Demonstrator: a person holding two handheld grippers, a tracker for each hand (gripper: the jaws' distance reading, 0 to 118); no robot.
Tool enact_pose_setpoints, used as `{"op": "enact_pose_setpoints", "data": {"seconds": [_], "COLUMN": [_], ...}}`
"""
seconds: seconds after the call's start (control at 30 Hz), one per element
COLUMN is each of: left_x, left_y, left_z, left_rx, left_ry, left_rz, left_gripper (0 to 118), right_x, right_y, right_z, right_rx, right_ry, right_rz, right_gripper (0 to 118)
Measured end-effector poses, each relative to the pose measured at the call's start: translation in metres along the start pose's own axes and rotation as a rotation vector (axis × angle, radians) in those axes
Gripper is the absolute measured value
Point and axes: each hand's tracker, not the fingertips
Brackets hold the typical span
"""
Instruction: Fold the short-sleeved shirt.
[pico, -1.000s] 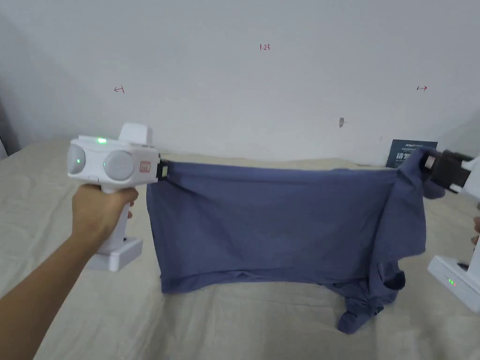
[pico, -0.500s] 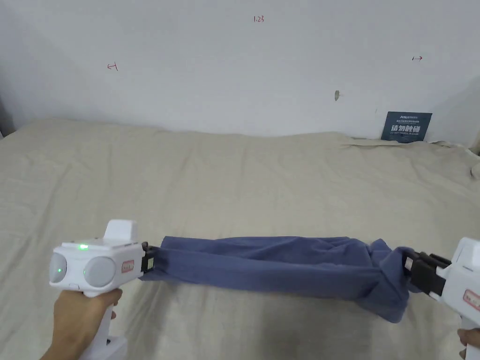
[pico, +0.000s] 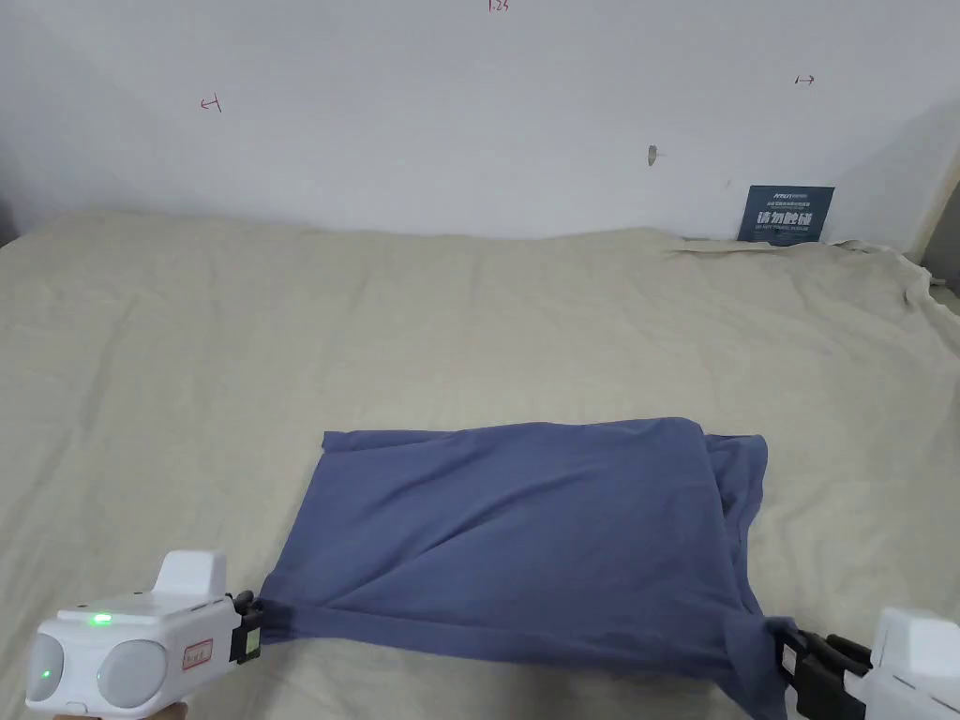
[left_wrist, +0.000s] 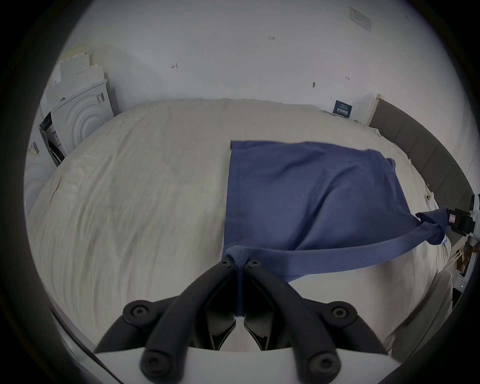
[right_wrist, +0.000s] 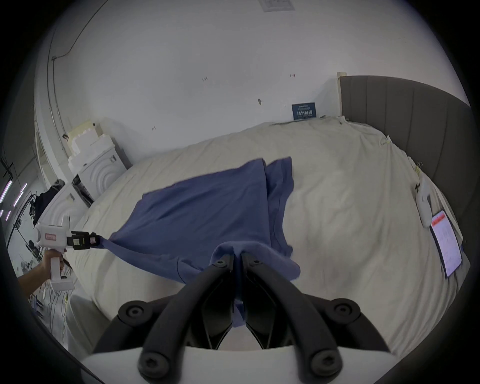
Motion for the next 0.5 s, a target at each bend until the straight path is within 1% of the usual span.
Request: {"op": "enact_pose_setpoints", "data": {"seconds": [0.23,0.37,0.5], "left_x": [-0.006,-0.008,-0.006], "left_y": [-0.041,-0.058,-0.069], "left_z": [0.007,0.000,-0.009], "left_rx": [-0.047,-0.079,-0.114], "left_ry": [0.018,0.024,0.033], "left_rz": [-0.042,-0.049,-0.059], "left_gripper": [0,0,0], "right_x": [-0.003,0.002,0.006], "right_y": [-0.041,-0.060,-0.072], "right_z": [0.014,0.008,-0.007], "right_rx": [-0.060,-0.111,-0.184], "right_ry": [-0.002,-0.034,-0.081], "right_rz": [-0.024,-0.073,-0.097], "right_gripper": [4,4,4]}}
